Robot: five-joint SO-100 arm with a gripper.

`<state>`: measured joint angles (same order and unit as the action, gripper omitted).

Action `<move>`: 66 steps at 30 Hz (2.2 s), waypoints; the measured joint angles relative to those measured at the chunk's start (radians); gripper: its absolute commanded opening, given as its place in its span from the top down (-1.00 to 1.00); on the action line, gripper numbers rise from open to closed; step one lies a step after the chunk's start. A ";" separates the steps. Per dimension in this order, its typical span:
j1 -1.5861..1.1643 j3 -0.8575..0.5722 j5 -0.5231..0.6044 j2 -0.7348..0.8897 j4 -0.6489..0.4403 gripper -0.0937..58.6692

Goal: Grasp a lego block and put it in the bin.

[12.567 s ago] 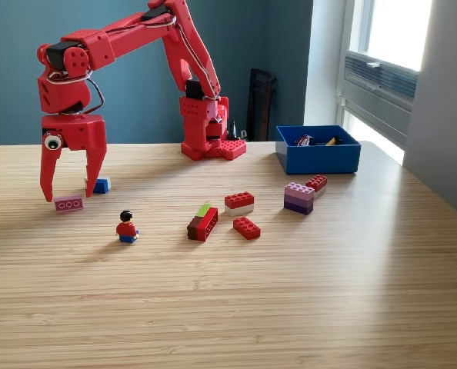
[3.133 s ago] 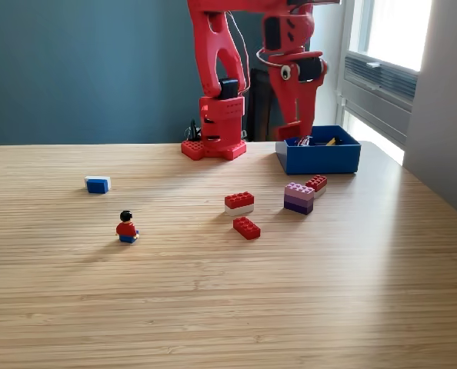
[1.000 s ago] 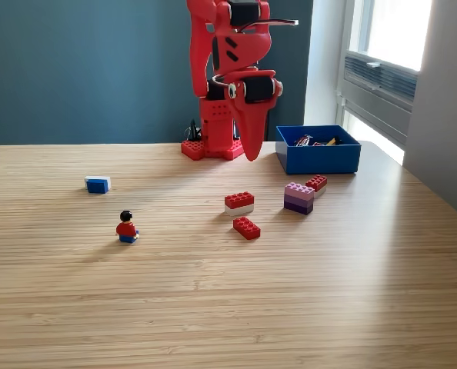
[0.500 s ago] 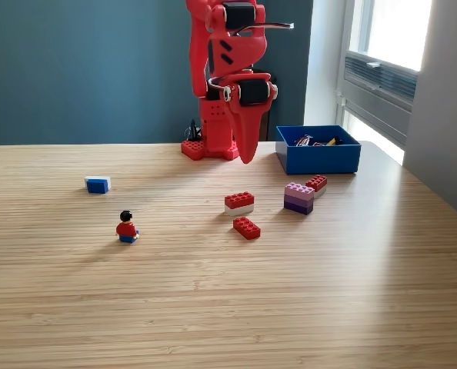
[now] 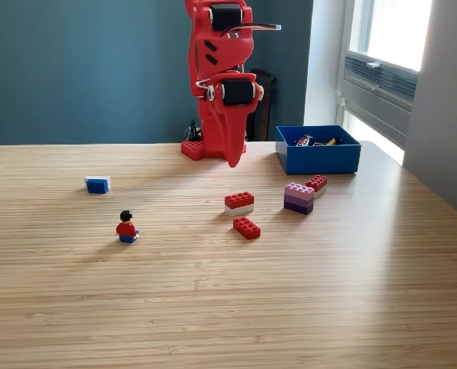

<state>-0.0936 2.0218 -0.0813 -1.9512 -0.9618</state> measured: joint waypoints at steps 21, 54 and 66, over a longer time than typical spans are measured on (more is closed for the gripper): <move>-0.385 0.098 0.118 0.000 -0.025 0.99; -0.532 -0.261 0.012 0.586 -0.118 0.19; -0.589 -0.259 0.031 0.663 -0.164 -0.02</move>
<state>-0.6826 1.7625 -0.0506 -1.2885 -1.1259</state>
